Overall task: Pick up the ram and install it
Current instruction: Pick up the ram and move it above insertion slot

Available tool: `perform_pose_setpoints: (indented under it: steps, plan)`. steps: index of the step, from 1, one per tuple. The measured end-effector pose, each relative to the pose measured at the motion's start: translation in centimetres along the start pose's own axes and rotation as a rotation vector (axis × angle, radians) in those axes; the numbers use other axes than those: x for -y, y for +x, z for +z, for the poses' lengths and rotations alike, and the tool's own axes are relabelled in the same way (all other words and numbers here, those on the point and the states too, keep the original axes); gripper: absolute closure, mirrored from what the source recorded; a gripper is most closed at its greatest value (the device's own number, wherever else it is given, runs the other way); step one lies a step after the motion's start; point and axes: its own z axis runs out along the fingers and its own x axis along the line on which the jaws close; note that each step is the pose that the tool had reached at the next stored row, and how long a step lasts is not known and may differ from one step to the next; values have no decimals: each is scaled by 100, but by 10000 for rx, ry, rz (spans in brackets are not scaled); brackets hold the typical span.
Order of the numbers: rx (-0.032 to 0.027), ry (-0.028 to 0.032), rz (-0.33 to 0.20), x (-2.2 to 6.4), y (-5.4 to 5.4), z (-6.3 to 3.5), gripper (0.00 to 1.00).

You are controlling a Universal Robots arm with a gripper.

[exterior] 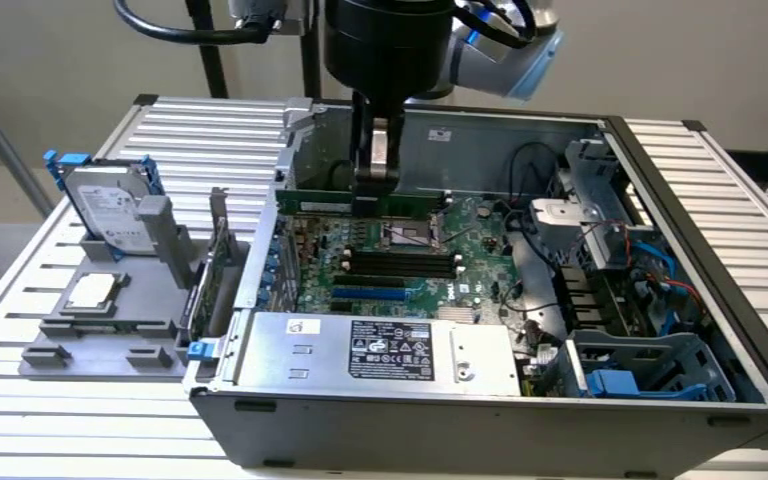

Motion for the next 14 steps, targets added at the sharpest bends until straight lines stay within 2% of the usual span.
perform_pose_setpoints:
  steps: [14]
  plan:
    - [36, 1, -3, 203, -414, 109, 86]
